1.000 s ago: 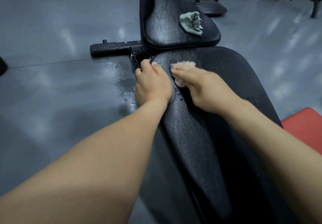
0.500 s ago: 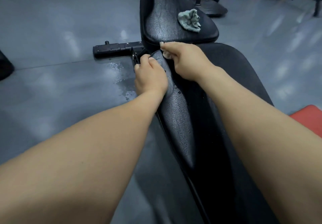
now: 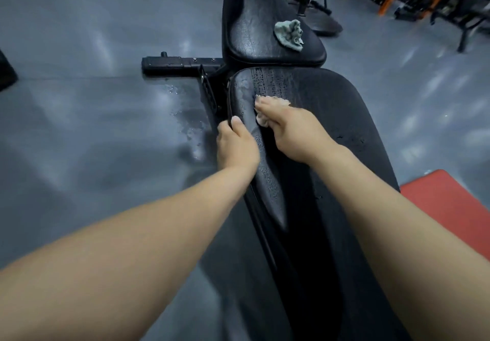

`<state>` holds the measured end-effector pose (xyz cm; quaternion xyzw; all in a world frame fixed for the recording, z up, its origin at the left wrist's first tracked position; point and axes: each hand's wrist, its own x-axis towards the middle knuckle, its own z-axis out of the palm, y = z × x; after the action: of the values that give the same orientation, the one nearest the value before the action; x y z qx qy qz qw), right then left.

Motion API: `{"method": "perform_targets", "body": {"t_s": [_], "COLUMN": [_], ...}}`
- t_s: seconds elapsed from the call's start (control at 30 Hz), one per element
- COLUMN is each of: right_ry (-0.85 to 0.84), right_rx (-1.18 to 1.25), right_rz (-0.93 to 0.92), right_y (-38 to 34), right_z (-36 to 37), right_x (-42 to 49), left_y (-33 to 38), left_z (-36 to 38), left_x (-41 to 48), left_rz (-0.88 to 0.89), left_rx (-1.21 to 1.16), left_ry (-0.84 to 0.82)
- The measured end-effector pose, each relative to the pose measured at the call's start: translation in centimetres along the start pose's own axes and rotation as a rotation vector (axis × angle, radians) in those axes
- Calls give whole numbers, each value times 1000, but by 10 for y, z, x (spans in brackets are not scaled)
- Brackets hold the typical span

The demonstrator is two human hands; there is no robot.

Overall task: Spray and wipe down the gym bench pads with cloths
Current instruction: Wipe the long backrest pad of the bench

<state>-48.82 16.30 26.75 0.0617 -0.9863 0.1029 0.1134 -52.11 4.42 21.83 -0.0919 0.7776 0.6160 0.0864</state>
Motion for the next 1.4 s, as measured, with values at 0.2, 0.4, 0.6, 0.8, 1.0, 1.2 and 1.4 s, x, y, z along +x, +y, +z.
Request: {"method": "perform_targets", "body": {"t_s": [0.2,0.4,0.6,0.8,1.0,1.2,1.4], "right_ry": [-65,25,25,-41,21,-4,-1], "right_rx": [-44,-52,-15,-31,1,0,-31], "right_rz": [5,68,-119,-149,-22,-241,-207], "right_y": [7,16,1,14,22,-4,4], "right_z": [5,12,15,14,18,13,15], "right_x": [20,90,41,43,109,53,72], "left_y": [-11,-12,-16,-17,-16,-16,-17], "left_z": [14,13,12,11,10,9,10], "left_x": [-11,-13,-12,-10,-11,-10,-8], "left_rz": [-9,-32,-35,-31,-28,-27,-31], "left_rx": [-79,-56,-106,-91,-56,-33,-2], "left_ry": [135,136,137,122,115,116,111]}}
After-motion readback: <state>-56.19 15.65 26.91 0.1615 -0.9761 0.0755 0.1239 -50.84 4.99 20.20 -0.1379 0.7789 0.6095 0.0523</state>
